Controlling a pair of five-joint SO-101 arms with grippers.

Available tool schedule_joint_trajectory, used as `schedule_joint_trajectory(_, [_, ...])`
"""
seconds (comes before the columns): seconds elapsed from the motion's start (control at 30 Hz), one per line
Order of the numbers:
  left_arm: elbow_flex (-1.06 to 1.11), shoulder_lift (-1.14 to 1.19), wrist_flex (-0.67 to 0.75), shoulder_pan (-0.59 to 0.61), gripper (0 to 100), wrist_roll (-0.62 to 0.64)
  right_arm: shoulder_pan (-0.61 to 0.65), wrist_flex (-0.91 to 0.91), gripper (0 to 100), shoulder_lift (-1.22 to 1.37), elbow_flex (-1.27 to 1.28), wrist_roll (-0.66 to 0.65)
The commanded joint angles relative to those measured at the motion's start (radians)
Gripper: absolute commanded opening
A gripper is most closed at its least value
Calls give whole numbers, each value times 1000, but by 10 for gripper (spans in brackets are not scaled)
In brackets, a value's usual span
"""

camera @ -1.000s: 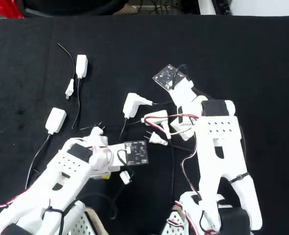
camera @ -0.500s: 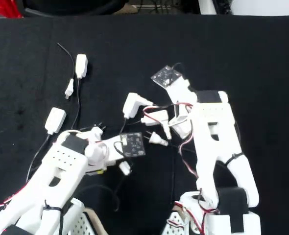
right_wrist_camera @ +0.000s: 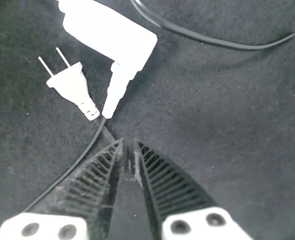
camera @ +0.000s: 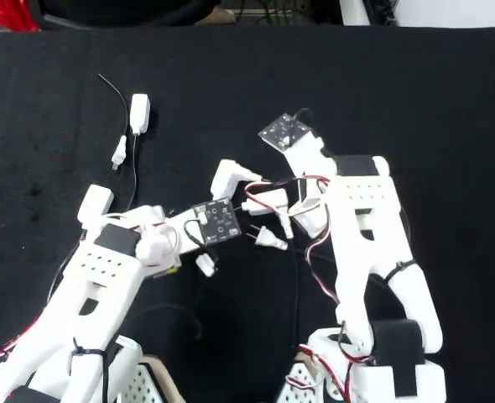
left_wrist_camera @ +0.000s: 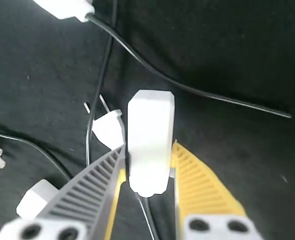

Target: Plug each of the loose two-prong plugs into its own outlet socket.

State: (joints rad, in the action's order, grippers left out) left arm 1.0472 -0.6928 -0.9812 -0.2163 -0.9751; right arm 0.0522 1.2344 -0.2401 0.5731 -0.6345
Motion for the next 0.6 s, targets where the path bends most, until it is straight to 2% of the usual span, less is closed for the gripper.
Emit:
schedule_joint_trajectory(0.0, [-31,-9,-132,1,127,35,-11,-15,13,-1,-54,5])
schedule_joint_trajectory(0.13, [-93,-15,-351,-2,117,153,-8,-15,13,-1,-54,5])
schedule_joint_trajectory(0.23, [-97,-12,-390,-5,98,249,-6,-15,13,-1,-54,5])
schedule_joint_trajectory(0.43, [82,-6,-175,-108,155,345,-6,-15,13,-1,-53,5])
schedule_joint_trajectory(0.57, [127,-6,-69,-108,259,362,-6,-15,13,-1,-50,5])
